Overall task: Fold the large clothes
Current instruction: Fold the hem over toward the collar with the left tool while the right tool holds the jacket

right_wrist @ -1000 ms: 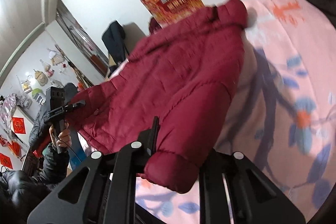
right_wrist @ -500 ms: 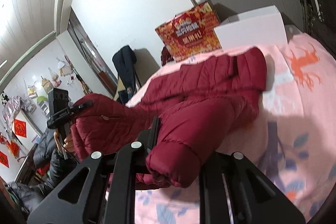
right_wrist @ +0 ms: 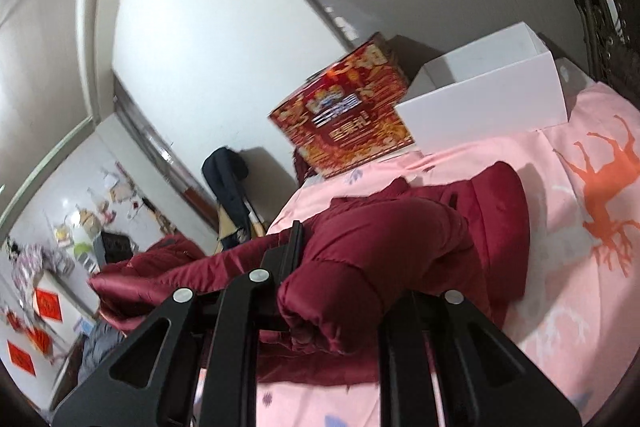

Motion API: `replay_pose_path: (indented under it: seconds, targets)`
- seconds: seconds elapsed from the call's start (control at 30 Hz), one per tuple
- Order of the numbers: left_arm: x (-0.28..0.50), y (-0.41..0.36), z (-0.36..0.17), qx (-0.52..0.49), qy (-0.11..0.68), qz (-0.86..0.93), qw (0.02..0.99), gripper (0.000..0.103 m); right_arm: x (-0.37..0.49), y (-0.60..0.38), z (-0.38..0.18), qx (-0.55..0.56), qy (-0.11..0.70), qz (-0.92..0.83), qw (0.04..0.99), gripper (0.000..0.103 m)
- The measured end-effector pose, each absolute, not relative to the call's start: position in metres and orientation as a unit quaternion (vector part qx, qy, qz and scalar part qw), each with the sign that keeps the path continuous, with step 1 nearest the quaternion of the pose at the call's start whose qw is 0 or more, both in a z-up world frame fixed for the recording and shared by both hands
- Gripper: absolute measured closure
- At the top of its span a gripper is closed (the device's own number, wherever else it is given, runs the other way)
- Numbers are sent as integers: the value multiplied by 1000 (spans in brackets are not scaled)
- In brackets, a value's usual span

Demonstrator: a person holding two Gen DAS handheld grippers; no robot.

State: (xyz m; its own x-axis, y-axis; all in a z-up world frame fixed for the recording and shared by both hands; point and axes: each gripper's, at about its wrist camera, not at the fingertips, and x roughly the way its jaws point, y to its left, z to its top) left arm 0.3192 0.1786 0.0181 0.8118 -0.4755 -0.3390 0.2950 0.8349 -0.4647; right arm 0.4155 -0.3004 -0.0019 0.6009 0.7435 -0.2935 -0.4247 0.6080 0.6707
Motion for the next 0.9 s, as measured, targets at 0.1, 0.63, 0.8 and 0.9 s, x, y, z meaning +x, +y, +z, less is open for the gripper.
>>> replay_pose_path:
  seconds: [0.1,0.63,0.8,0.9]
  targets:
    - [353,184,8,-209,234,-180,932,70,454,-300,-23,314,295,321,844,86]
    - [460,203,-138,-215,323,-93,917,70,555,-288,-167,363,370,296,802,80]
    - [457,196,-137,-203,324,-81,921,68,552,-287,-165,360,366,298,805,73]
    - [451,197,-131,-211,323,-77,919,65,540,-295,-152,390,348,320,790,40]
